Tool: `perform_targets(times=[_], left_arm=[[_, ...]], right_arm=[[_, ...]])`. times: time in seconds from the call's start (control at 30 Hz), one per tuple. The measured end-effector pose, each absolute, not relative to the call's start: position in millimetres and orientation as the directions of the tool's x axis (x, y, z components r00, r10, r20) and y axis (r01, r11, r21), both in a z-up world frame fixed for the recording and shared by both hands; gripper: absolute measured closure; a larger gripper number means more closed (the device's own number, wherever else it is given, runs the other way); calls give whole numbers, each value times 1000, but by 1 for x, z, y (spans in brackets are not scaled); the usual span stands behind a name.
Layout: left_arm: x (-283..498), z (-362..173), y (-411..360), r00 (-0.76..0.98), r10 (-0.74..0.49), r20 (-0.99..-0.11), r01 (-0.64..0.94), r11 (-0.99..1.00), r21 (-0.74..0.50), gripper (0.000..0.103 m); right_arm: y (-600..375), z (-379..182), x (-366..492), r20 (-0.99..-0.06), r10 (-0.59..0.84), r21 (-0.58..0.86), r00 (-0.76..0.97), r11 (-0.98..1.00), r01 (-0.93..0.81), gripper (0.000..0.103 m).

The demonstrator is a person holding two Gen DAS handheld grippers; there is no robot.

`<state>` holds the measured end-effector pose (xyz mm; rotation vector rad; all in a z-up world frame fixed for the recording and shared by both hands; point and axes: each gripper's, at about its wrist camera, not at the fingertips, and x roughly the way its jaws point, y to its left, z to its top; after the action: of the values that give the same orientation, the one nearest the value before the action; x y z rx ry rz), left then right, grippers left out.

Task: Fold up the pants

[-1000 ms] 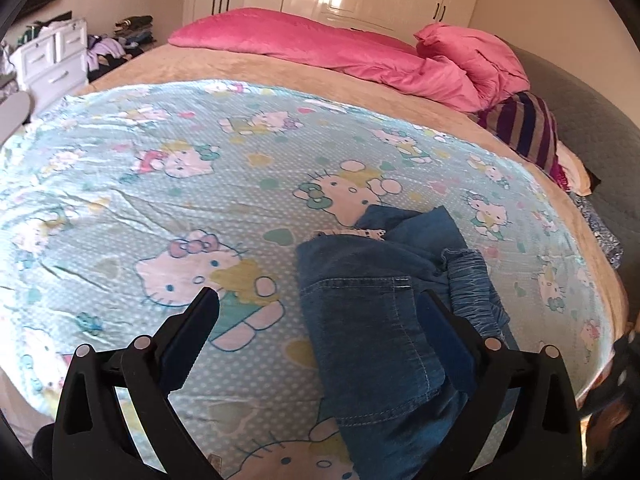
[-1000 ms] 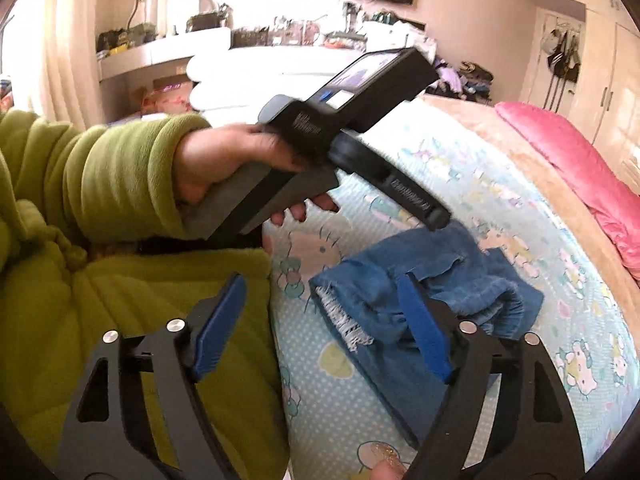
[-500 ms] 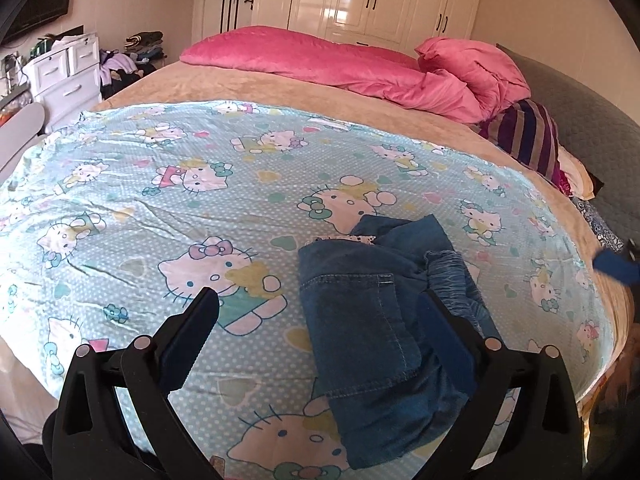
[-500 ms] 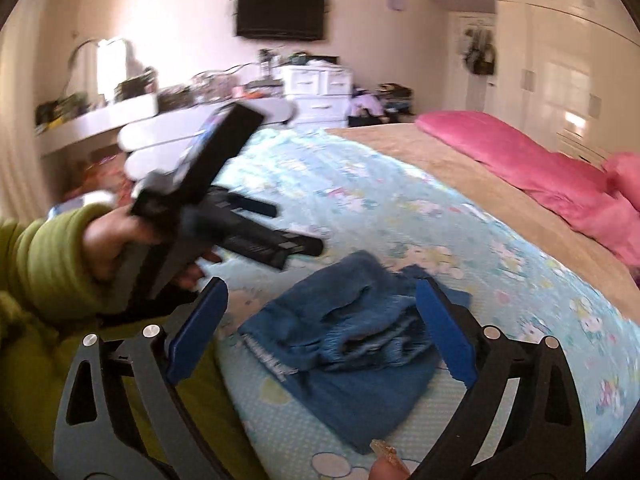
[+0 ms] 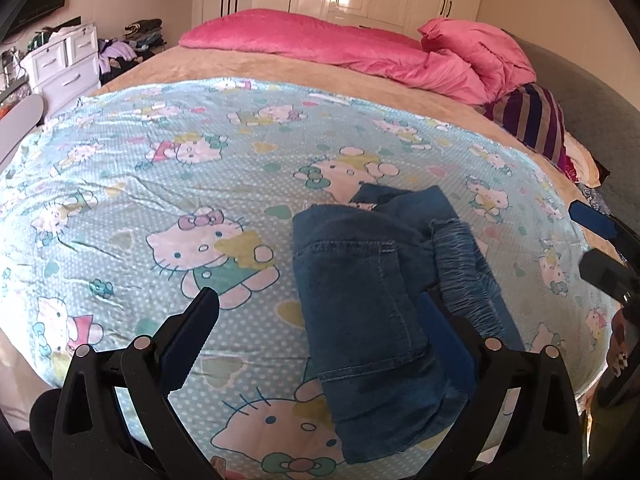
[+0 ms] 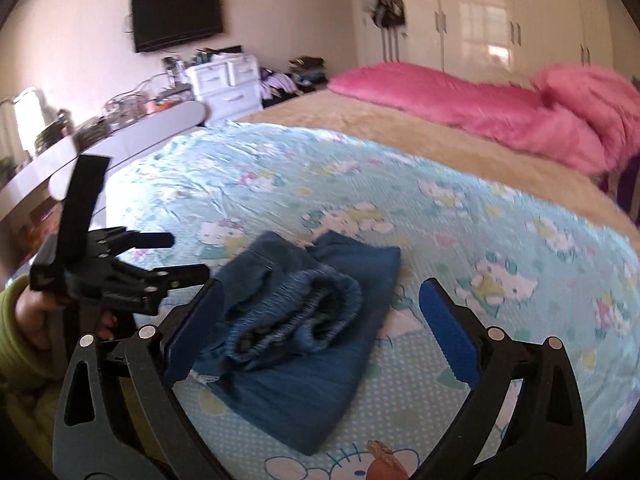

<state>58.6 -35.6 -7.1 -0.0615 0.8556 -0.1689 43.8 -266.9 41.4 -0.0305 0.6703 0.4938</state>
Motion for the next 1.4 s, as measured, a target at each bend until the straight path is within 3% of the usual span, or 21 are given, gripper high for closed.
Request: perform_targets(times=[0.33, 0.67, 1.03, 1.07, 1.1, 1.17, 1.2, 1.3, 1.4], left_arm=[[73, -31, -30, 605, -146, -783, 93, 989, -112, 4], [85, -47, -32, 582, -162, -797, 97, 987, -129, 4], [101, -62, -38, 537, -243, -808, 132, 970, -204, 7], [102, -62, -41, 531, -259, -807, 148, 966, -213, 10], [102, -62, -45, 526, -279, -803, 166, 960, -225, 25], [102, -62, -54, 514, -324, -794, 204, 945, -254, 44], [102, -61, -58, 518, -311, -797, 209, 949, -234, 48], [100, -56, -66, 535, -292, -793, 227, 954, -198, 63], [100, -45, -67, 554, -289, -780, 243, 953, -181, 74]], right_arm=[[-271, 1, 72, -695, 388, 192, 605, 911, -364, 11], [-268, -36, 101, -769, 395, 247, 503, 909, -337, 41], [-273, -60, 118, -767, 480, 358, 425, 871, -336, 43], [-272, -61, 120, -759, 501, 379, 417, 859, -343, 46], [-272, -62, 121, -752, 517, 390, 409, 849, -356, 51], [-267, -63, 124, -740, 548, 405, 390, 826, -392, 63], [-265, -63, 125, -730, 573, 426, 373, 808, -406, 75], [-259, -58, 124, -723, 580, 421, 375, 801, -427, 90], [-251, -42, 117, -714, 556, 360, 427, 813, -457, 94]])
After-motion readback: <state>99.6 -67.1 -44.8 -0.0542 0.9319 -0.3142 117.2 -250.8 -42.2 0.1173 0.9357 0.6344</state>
